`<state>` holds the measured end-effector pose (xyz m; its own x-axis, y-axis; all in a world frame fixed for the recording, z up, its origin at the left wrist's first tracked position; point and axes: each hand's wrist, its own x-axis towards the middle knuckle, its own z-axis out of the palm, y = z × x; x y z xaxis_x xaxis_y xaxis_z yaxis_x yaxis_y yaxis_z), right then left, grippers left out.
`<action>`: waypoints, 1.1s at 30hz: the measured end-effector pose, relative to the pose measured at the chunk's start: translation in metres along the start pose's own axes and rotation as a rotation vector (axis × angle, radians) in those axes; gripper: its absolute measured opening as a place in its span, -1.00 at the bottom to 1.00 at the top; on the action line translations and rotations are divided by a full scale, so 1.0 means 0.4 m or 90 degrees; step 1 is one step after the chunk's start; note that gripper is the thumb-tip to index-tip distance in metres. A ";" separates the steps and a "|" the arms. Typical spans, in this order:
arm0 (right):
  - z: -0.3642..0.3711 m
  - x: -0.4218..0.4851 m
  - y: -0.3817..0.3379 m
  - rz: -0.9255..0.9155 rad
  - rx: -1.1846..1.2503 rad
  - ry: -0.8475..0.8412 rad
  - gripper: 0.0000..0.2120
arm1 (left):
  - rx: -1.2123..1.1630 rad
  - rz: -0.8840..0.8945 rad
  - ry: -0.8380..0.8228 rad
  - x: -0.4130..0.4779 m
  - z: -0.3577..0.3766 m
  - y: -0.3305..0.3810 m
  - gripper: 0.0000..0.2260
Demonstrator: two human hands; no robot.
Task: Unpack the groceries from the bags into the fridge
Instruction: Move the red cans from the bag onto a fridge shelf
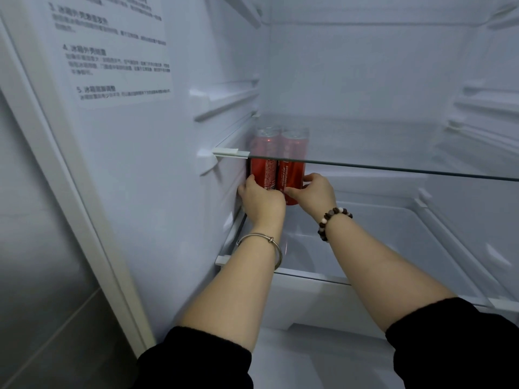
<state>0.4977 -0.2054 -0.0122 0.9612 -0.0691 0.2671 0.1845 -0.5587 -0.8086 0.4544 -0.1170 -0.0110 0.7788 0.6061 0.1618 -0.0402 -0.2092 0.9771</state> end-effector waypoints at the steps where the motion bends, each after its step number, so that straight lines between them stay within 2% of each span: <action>1: -0.001 -0.001 -0.002 -0.001 -0.006 0.004 -0.53 | -0.005 0.001 0.002 -0.007 -0.001 0.000 -0.51; 6: 0.001 0.001 -0.004 -0.011 -0.013 0.008 -0.57 | -0.006 -0.012 -0.041 -0.019 -0.002 -0.005 -0.47; 18: 0.014 0.002 -0.009 -0.015 -0.013 0.005 -0.52 | -0.094 -0.036 -0.032 -0.011 0.000 -0.006 -0.42; 24: -0.017 -0.038 -0.004 0.007 0.001 -0.018 -0.60 | -0.116 -0.035 -0.061 -0.016 -0.013 -0.010 -0.44; 29: -0.060 -0.090 0.000 0.029 0.003 -0.013 -0.52 | -0.083 -0.004 -0.080 -0.048 -0.024 -0.020 -0.57; 33: -0.116 -0.150 0.005 0.009 -0.107 0.044 -0.61 | -0.018 0.079 -0.148 -0.089 -0.038 -0.018 -0.66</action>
<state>0.4308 -0.2408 -0.0055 0.9459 -0.1313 0.2967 0.1289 -0.6872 -0.7149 0.4172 -0.1254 -0.0215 0.8892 0.3842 0.2482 -0.1598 -0.2475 0.9556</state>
